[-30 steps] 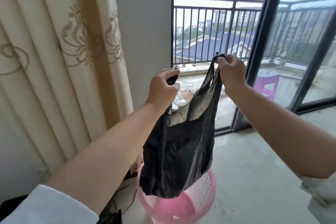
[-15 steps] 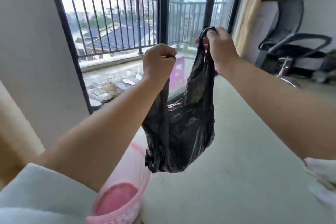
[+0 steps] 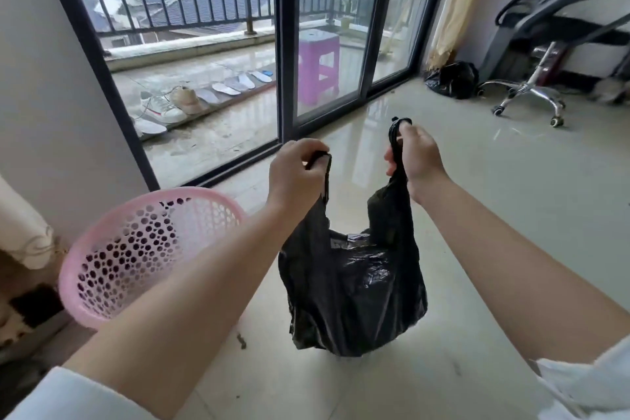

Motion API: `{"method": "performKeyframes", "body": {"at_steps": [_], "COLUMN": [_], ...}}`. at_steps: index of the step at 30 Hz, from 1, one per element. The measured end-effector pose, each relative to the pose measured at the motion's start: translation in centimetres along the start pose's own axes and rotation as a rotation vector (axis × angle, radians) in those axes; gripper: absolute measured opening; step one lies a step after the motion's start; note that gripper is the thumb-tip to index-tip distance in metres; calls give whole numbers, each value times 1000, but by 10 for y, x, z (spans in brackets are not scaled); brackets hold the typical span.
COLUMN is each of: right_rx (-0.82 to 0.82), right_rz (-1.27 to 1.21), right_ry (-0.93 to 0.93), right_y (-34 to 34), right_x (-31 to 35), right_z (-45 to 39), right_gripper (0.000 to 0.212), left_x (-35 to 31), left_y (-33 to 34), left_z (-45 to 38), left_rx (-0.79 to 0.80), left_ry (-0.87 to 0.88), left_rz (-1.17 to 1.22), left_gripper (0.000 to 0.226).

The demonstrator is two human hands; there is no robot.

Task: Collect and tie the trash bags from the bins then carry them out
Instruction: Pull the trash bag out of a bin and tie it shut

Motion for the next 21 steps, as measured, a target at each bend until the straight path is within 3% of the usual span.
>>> {"method": "performKeyframes", "body": {"at_steps": [2,4,7,9,13,15,17,19,21], "right_rx": [-9,67,322,502,615,585,579,571,485], "right_rz": [-40,-107,29,204,229,210,281,345,211], "right_ry": [25,46,49,68,199,257,303,317,300], "right_y": [-6,-9,-17,-24,-36,-38,-36,-34,-35], "right_x": [-20,-40,-75,-98,-134,-149,-159,-163,-164], "right_z": [4,8,16,21,25,23,22,17,7], "right_gripper": [28,22,11,17,36,33,21,15,17], "left_x": [13,31,67,94,136,147,154,153,150], "left_y": [9,17,34,43,51,53,53,50,44], "left_z": [12,25,45,56,52,46,43,42,45], "left_rx": [3,94,265,270,198,98,32,-18,-146], "left_ry": [-32,-93,-84,-119,-470,-645,-733,-701,-642], "left_rz": [103,214,63,-54,33,143,149,65,-106], "left_gripper": [20,37,78,84,128,116,64,13,15]}}
Point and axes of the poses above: each hand's wrist, its own z-axis away from the middle knuckle, its own y-axis out of the palm, x = y × z, the point moved 3 cm from there along -z, towards the middle knuckle, and after that the axes turned 7 degrees about -z, right-handed, at the moved point
